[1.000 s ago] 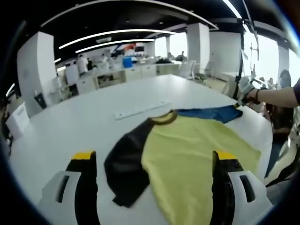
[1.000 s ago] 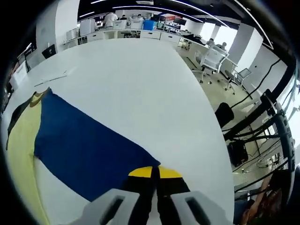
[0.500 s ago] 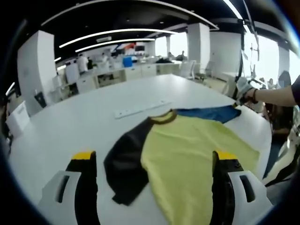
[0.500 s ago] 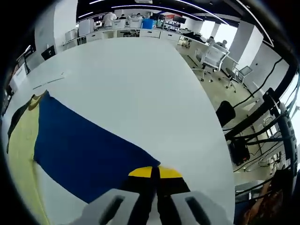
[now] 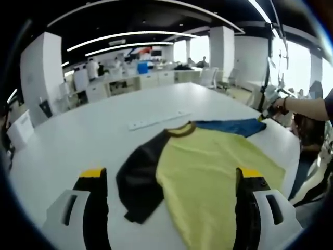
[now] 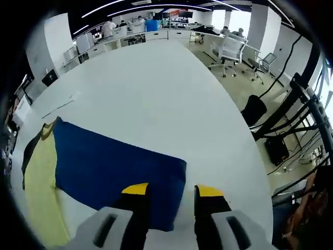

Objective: Fold the garment on the visible template until the final outline fits inside the template.

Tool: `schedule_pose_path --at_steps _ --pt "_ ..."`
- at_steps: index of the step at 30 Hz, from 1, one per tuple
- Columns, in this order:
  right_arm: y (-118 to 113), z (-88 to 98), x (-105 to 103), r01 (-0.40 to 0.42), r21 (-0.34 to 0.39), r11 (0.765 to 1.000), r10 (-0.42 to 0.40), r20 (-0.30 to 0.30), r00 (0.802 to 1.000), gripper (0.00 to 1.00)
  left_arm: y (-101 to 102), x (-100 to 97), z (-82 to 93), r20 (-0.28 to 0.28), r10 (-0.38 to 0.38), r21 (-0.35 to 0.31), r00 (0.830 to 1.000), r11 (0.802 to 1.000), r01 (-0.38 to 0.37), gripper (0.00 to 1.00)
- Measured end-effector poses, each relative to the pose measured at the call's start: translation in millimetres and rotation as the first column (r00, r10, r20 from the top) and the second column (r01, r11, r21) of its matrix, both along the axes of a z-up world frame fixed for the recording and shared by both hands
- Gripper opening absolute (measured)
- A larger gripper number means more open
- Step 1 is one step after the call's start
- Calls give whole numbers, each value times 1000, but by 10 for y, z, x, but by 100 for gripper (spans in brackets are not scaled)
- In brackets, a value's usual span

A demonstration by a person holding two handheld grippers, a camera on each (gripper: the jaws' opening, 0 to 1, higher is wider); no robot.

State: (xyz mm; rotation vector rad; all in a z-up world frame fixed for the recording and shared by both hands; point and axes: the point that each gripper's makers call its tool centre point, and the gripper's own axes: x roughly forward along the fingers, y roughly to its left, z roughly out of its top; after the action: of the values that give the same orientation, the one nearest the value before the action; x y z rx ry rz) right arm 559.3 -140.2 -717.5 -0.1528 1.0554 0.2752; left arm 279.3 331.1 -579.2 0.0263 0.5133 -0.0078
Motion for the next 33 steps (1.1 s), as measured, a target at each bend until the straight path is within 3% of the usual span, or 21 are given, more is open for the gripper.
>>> schedule_pose_path --at_steps 9,21,33 --pt "-78 3 -159 67 15 998 -67 -37 997 20 -31 -53 74 5 -1 5 1000 1000 1 99" --pt "-88 -98 -229 71 21 997 -70 -70 995 10 -26 -166 58 -4 18 -7 1000 1000 -18 99" --pt "-17 -86 -235 67 81 994 -61 -71 996 0 -14 -287 68 -5 39 -15 999 999 -39 99"
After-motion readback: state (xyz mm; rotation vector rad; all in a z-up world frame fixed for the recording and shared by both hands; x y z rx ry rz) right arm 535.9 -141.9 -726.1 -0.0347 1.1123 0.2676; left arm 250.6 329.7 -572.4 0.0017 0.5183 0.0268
